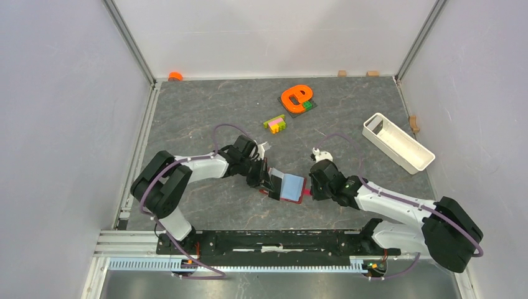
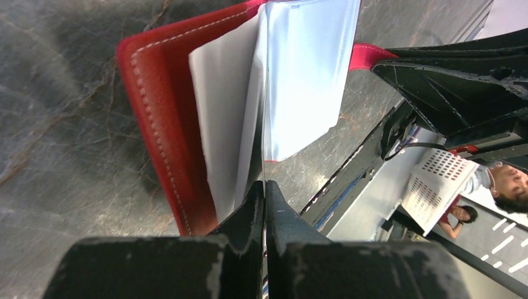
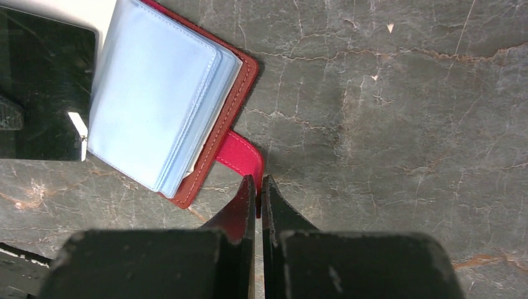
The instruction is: Put the credit cards into the card holder
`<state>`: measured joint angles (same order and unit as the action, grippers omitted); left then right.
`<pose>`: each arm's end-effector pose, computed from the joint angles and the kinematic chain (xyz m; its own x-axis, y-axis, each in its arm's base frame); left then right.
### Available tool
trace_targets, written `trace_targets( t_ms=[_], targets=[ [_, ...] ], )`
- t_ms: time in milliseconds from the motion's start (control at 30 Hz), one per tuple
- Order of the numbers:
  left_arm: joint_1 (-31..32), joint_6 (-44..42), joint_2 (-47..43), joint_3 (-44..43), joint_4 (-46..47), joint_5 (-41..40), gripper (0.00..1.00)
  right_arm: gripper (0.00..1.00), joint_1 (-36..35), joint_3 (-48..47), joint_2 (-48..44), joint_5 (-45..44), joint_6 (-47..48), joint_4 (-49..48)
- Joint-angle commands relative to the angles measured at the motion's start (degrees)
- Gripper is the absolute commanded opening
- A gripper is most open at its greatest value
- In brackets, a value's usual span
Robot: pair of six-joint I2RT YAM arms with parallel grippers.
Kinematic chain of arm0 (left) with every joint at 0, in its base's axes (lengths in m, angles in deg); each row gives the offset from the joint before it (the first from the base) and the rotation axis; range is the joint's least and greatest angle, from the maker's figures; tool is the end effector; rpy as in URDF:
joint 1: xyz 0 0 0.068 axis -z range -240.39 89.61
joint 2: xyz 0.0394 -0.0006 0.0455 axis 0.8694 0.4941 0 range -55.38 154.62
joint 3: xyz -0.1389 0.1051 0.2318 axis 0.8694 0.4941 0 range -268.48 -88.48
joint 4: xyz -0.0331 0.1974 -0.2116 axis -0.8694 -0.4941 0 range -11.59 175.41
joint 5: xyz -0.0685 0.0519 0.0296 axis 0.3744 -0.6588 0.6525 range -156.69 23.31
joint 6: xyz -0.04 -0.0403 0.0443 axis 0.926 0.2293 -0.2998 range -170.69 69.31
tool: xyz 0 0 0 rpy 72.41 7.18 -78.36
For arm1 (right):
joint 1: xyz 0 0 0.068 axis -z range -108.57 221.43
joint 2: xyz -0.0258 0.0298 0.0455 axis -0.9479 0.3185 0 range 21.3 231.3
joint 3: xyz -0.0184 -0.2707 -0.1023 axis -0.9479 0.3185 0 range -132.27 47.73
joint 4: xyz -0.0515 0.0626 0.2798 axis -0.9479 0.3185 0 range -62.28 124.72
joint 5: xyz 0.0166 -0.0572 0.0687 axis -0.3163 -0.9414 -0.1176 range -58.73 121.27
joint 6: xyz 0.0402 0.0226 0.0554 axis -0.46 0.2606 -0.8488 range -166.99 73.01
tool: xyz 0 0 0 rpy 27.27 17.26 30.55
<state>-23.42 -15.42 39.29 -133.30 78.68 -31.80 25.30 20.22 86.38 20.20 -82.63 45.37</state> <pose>0.2471 -0.2286 0.1190 -0.9746 0.1409 -0.1741 0.2233 0.6702 -0.7078 0.1696 0.1599 0.1391 -0.8306 -0.0388 -0.5555 -0.1816 0.9619 0.2043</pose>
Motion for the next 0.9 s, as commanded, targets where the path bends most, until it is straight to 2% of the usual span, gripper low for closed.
trace_targets(
  t_ms=[0,467,867],
  targets=[
    [-0.3,-1.8,2.1,-3.2,1.4,3.8,0.02,0.0,-0.3,-0.9,0.9,0.1,0.7,-1.6],
    [-2.1,-7.7,7.5,-7.6,-3.1,7.9,0.02,0.0,-0.3,-0.7,3.4,2.5,1.2,-3.4],
    [-2.1,-8.3,10.7,-8.5,-1.9,8.9,0.02,0.0,-0.3,-0.4,3.9,3.7,1.3,-4.2]
  ],
)
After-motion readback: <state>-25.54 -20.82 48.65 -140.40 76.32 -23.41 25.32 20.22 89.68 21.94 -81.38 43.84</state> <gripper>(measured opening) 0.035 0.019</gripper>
